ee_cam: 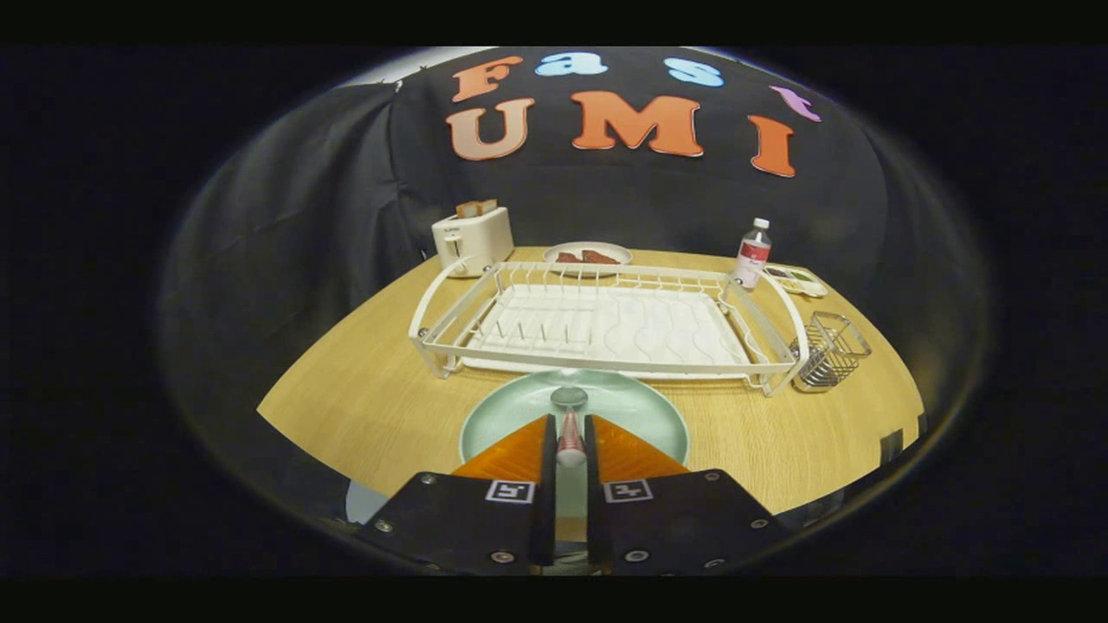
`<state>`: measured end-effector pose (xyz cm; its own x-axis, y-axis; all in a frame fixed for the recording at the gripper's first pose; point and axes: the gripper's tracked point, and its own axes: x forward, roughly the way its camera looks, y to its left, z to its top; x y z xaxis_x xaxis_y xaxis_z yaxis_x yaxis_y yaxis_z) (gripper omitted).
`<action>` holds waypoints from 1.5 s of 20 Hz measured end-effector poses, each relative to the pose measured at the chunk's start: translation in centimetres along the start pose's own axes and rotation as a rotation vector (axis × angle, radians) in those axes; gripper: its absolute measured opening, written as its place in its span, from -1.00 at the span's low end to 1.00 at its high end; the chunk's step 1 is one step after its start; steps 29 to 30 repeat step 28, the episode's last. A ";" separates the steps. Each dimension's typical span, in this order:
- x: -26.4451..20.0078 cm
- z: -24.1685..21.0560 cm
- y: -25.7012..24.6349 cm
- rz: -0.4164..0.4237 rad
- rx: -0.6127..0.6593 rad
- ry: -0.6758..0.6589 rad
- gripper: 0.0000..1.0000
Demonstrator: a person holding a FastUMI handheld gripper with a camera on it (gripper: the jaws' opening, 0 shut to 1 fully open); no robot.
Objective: Take the plate from the dish rack, then take the spoon from the basket and place it into the plate.
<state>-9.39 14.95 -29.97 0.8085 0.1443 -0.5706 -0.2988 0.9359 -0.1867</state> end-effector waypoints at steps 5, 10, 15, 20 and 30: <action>0.3 0.5 -2.6 -0.064 0.061 0.007 0.48; -0.8 3.9 -6.2 -0.127 0.106 -0.055 0.96; -2.1 7.6 -9.6 -0.160 0.162 -0.119 0.96; -3.8 11.3 -13.5 -0.202 0.157 -0.181 0.96; -7.6 16.6 -18.8 -0.277 0.212 -0.307 0.96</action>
